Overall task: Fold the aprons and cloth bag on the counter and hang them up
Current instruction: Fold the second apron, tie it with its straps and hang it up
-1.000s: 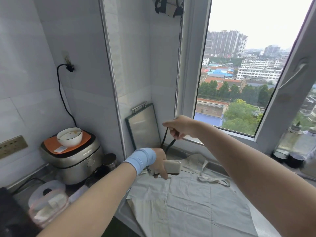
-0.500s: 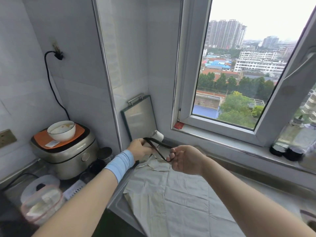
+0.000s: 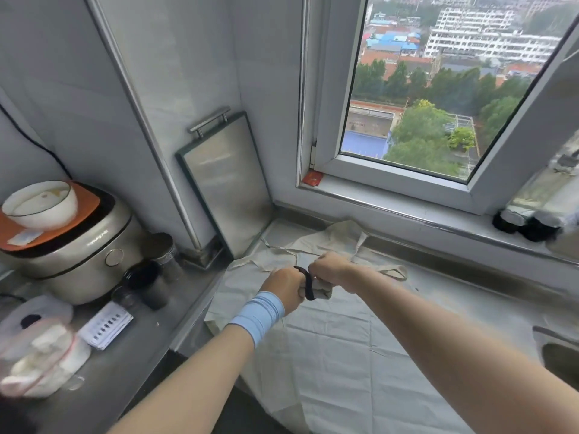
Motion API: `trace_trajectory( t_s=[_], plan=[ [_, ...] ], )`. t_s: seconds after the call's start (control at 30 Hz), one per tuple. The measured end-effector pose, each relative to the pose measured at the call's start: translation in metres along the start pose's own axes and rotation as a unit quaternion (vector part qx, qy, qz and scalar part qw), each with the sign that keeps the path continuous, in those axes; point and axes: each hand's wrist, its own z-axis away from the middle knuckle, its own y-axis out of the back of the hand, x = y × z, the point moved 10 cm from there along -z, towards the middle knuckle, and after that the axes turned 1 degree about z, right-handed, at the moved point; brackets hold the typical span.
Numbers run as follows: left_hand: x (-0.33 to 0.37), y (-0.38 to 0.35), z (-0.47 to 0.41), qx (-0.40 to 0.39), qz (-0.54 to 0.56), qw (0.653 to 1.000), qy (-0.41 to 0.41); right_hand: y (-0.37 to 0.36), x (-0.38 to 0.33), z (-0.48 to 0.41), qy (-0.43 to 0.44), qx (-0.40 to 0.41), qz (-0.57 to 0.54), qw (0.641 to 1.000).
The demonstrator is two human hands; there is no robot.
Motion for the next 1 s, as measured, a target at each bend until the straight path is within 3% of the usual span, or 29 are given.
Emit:
trace_trajectory(
  t_s=[0.13,0.4,0.57,0.7,0.83,0.93,1.0],
  plan=[
    [-0.017,-0.05,-0.01,0.003,-0.03,1.0,0.008,-0.032,0.021,-0.021,0.085,0.028,0.024,0.996],
    [-0.032,-0.14,-0.002,-0.052,0.064,0.996,0.022,-0.079,0.077,-0.046,0.144,0.144,0.117,0.972],
    [-0.05,-0.142,-0.006,0.031,0.109,0.991,0.076,-0.068,0.087,-0.047,0.158,0.256,0.145,0.943],
    [-0.047,-0.135,-0.006,0.069,0.133,0.985,0.091,-0.075,0.081,-0.045,0.219,0.234,0.156,0.934],
    [-0.057,-0.139,-0.011,0.031,0.16,0.98,0.117,-0.079,0.079,-0.043,0.275,0.194,0.125,0.933],
    [-0.063,-0.138,-0.017,0.002,0.171,0.977,0.128,-0.083,0.087,-0.042,0.255,0.12,0.046,0.958],
    [-0.065,-0.137,-0.018,-0.008,0.158,0.979,0.128,-0.082,0.093,-0.041,0.22,0.112,0.009,0.969]
  ],
)
